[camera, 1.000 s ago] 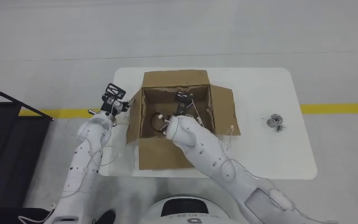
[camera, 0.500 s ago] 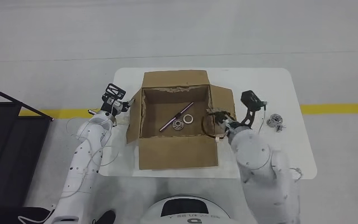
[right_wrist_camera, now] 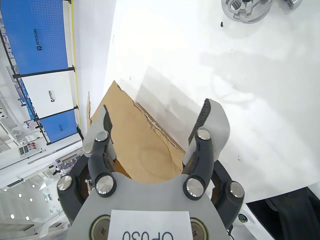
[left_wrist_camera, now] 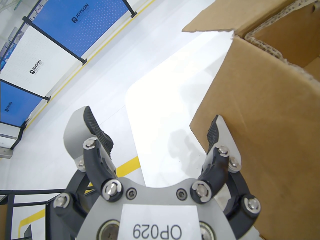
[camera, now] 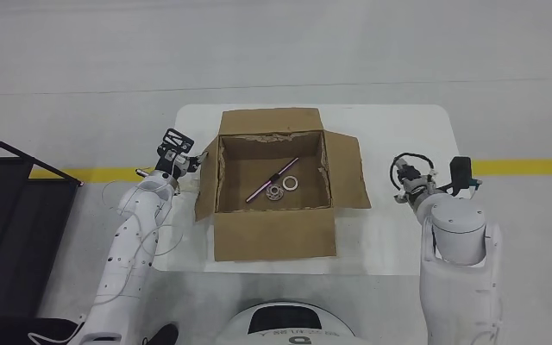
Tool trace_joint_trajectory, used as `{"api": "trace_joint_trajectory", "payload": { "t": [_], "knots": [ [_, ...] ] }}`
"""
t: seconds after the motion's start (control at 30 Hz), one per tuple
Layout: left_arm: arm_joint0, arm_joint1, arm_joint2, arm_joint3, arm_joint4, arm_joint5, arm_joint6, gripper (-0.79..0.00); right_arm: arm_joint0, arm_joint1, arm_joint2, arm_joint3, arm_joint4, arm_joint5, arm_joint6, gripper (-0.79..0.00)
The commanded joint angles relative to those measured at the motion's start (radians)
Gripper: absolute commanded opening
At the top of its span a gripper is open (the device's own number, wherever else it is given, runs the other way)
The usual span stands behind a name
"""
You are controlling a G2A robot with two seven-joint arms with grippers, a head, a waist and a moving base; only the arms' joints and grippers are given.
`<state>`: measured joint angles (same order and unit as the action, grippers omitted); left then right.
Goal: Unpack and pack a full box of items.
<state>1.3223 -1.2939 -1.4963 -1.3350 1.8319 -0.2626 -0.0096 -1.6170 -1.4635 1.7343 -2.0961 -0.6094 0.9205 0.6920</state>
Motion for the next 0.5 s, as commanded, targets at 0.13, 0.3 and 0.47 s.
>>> {"api": "trace_joint_trajectory", "payload": {
  "t": [0.13, 0.3, 0.47],
  "knots": [
    [0.0, 0.0, 0.0, 0.0, 0.0, 0.0, 0.0, 0.0, 0.006, 0.0, -0.02, 0.042, -0.03, -0.016, -0.056, 0.0],
    [0.0, 0.0, 0.0, 0.0, 0.0, 0.0, 0.0, 0.0, 0.123, -0.009, 0.022, 0.242, -0.039, 0.092, -0.194, 0.0],
    [0.0, 0.0, 0.0, 0.0, 0.0, 0.0, 0.0, 0.0, 0.295, -0.031, 0.072, 0.566, -0.065, 0.092, -0.253, 0.0]
  ]
}}
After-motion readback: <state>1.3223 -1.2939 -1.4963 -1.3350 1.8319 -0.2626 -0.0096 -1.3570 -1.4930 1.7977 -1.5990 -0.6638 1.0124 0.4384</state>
